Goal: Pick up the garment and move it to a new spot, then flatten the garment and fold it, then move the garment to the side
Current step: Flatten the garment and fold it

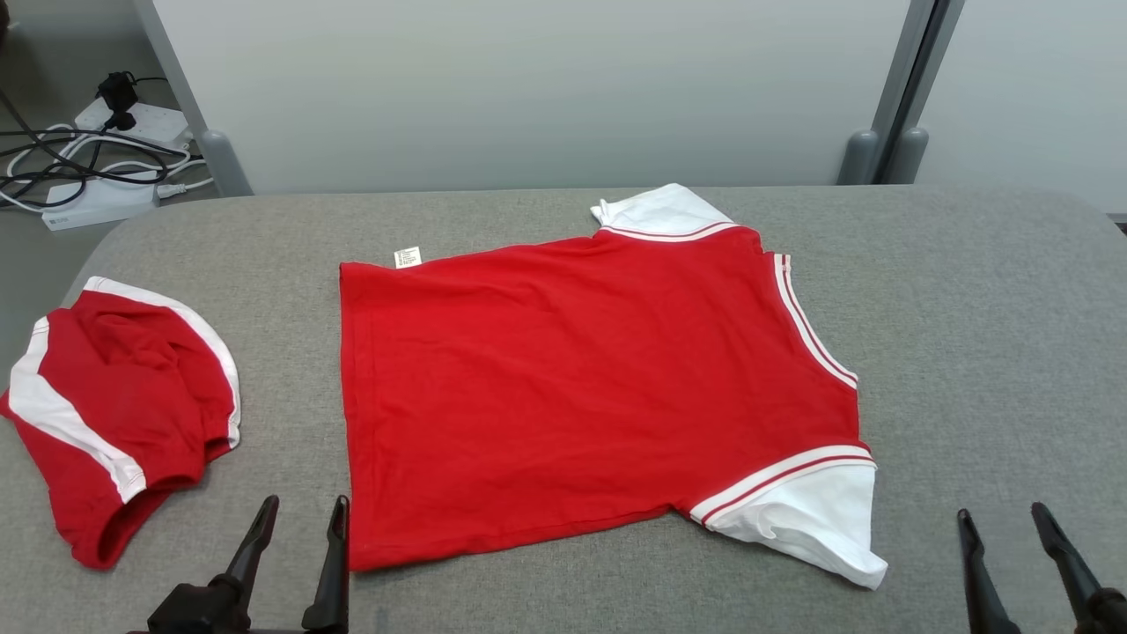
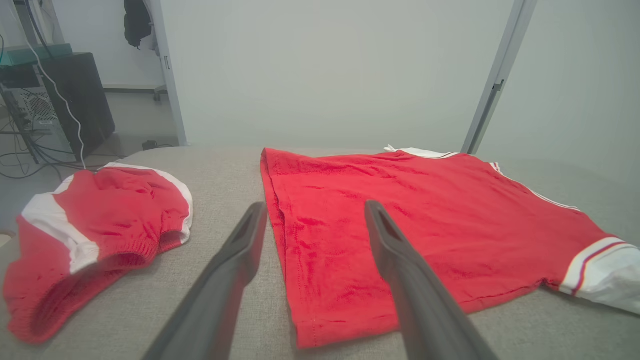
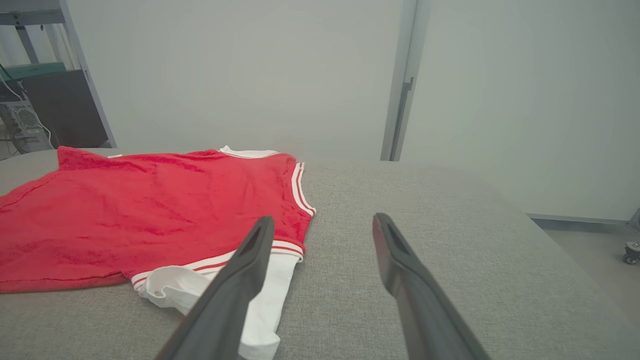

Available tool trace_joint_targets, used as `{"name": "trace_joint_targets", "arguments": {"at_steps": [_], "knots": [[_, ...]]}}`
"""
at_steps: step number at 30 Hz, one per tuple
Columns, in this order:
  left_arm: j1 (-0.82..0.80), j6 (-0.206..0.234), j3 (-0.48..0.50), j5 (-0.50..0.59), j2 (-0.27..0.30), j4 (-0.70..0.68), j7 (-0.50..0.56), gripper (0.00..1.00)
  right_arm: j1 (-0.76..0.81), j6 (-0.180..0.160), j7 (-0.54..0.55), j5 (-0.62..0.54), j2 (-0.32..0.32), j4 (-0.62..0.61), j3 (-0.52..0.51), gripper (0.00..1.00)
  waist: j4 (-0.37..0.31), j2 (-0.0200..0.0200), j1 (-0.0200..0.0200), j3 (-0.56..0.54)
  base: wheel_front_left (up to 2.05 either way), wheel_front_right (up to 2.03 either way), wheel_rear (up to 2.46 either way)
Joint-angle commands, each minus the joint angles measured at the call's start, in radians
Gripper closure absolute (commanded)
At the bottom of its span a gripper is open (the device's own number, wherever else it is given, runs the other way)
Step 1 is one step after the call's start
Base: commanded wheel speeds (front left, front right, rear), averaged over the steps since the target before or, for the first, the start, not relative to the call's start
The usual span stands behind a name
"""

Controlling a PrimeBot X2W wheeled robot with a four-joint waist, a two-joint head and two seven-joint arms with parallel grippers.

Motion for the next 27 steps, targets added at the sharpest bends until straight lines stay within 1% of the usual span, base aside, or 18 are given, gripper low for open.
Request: {"name": "trace_joint_targets", "arguments": {"at_steps": [1, 11, 23, 27], "knots": [[-0.021, 0.006, 0.047, 0.023, 0.014, -0.036, -0.013, 0.0, -0.005, 0.0, -0.013, -0.028, -0.014, -0.037, 0.028, 0.0, 0.007, -0.0001, 0.0, -0.001, 0.0, 0.0, 0.0], [-0.003, -0.005, 0.075, 0.037, 0.0, -0.041, -0.013, 0.0, 0.029, 0.0, -0.013, -0.043, 0.011, -0.064, 0.033, 0.0, 0.011, -0.0001, 0.0, 0.0, 0.0, 0.0, 0.0], [-0.017, -0.025, 0.083, 0.047, -0.017, -0.023, -0.013, 0.0, 0.017, 0.0, -0.013, -0.036, 0.006, -0.056, 0.048, 0.0, 0.021, -0.0001, 0.0, 0.011, 0.0, 0.0, 0.0], [-0.025, -0.029, 0.084, 0.047, -0.022, -0.012, -0.013, 0.0, -0.001, 0.0, -0.013, -0.029, 0.003, -0.04, 0.062, 0.0, 0.019, -0.0001, 0.0, 0.031, 0.0, 0.0, 0.0]]}}
